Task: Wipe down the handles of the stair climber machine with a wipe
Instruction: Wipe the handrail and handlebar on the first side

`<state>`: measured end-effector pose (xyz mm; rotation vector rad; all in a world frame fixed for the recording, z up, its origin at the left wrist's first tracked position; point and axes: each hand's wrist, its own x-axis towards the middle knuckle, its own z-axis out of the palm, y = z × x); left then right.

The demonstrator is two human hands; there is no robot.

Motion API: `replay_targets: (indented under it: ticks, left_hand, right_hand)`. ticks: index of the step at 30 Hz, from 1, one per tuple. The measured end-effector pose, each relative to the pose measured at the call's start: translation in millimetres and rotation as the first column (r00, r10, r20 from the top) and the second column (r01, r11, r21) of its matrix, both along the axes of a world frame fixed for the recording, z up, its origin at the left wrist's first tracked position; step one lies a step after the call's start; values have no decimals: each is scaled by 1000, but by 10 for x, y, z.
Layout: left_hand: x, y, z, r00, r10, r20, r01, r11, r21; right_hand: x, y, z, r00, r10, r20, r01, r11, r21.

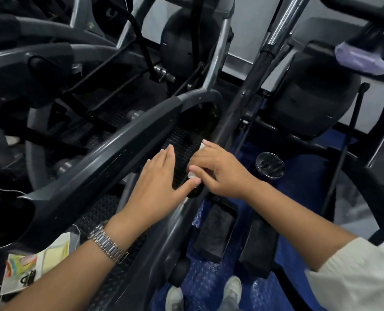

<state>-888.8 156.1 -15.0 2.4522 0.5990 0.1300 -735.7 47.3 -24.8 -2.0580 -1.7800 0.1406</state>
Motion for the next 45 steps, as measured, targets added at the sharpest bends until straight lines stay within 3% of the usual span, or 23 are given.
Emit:
replay_targets:
  ticks: [6,12,17,21,27,33,38,45]
  left_hand:
    - [1,36,6,1000,-7,-25,7,1000,1]
    - [31,56,-4,998,-50,-36,49,998,-30]
    - [107,41,31,992,-116,-43,116,993,14]
    - [230,-16,42,988,-149,-45,150,988,34]
    - [394,-41,43,979,-191,-71,194,980,38]
    - [514,-60,42,967,-243,-77,247,968,37]
    - [601,-163,36,946,-321,-36,323,934,151]
    - [550,-207,-33,945,-328,14,323,937,132]
  right_hand:
    - [346,70,70,995,-96,21,95,995,12]
    - [201,-212,-99,995,19,-99,1,979,202]
    - [437,-158,-155,959,-176,-222,236,931,278]
    - [238,-282,-309,976,-97,-194,157,932,326]
    - [691,-113,-244,899,-267,-346,368,889,271]
    - [648,-252,-289,954,-154,-259,227,933,280]
    - [1072,-69,-164,922,-284,-264,342,916,211]
    - [1167,-131,-190,944,-235,-233,288,930,229]
